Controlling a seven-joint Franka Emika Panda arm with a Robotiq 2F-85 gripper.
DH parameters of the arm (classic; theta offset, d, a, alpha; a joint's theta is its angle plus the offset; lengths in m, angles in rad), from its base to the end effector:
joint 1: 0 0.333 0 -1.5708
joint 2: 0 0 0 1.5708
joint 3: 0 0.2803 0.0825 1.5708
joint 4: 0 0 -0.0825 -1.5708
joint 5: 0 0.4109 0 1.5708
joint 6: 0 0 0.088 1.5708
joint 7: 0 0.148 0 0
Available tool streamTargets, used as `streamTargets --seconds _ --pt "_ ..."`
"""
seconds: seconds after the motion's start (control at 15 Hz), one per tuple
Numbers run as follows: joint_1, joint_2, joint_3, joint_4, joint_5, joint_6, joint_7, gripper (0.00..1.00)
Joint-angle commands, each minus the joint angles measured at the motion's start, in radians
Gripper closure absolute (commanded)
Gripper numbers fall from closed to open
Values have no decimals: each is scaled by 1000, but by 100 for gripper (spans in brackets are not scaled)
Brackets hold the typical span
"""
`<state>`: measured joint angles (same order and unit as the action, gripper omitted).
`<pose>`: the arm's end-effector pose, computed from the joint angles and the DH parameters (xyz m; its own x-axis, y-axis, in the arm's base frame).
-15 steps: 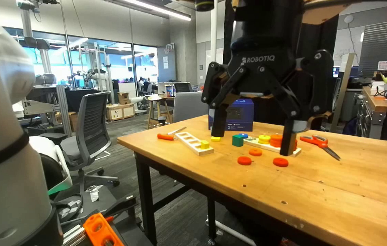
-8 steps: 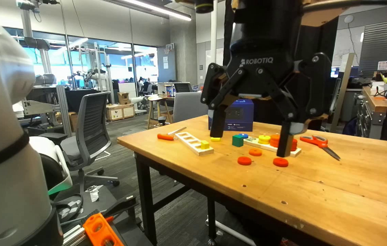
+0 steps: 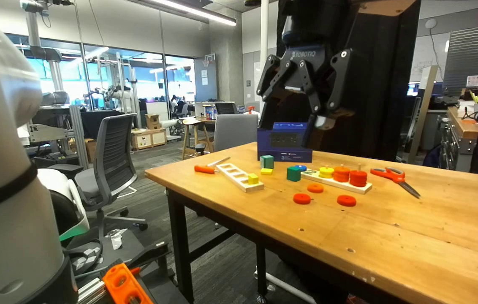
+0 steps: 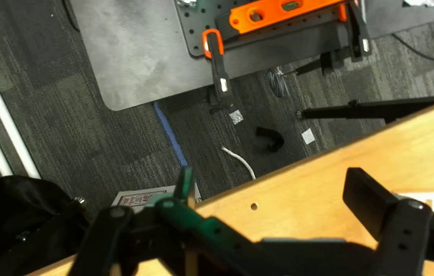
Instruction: Pick up the yellow object from the wooden object and put it on the table
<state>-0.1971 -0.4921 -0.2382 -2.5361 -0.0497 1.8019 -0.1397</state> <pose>0.3588 -0.1621 0.3352 0.9473 -0.2156 -0.2368 -0.2449 -0.9642 -0.1016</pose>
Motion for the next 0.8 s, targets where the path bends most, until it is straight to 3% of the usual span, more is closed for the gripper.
streamTargets --seconds 0.0,0.4,0.73 --pt "19 106 56 153 131 -66 203 0" --pt "61 271 169 383 349 -46 605 0" --pt "101 406 236 517 439 17 951 0"
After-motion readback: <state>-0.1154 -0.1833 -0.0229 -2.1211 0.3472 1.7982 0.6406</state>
